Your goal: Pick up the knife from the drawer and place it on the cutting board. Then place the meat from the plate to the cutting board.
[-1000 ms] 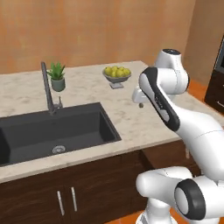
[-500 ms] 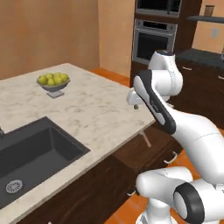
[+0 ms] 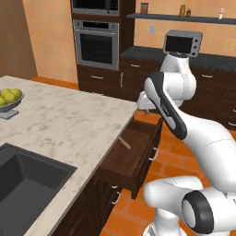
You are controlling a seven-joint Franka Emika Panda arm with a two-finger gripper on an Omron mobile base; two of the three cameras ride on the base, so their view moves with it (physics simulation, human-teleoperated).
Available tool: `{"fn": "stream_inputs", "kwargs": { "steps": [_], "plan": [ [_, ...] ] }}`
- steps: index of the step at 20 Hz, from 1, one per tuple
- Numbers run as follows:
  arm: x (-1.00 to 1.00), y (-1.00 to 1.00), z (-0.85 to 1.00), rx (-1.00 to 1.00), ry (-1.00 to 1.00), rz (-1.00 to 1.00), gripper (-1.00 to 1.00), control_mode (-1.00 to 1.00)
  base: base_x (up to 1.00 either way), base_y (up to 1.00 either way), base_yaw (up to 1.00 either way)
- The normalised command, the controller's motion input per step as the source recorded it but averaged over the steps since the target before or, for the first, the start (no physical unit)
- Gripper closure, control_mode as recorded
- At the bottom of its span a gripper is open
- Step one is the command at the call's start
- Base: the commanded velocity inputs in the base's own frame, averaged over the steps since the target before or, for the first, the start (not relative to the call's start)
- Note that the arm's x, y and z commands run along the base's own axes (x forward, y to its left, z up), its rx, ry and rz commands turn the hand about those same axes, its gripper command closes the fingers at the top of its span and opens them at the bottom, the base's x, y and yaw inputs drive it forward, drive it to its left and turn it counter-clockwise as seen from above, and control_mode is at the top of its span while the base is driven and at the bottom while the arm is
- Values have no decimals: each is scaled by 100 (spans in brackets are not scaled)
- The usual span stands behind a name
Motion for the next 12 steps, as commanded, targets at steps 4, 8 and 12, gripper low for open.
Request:
{"fn": "stream_inputs", "kwargs": {
  "steps": [4,8,12],
  "plan": [
    [14,-3,-10,0,1,-3,-100,-100,0,0,0],
    [80,-61,-93,27,10,14,-100,-100,0,0,0],
    [58,-41,-100,5,-28,45,-100,-100,0,0,0]
  ]
}}
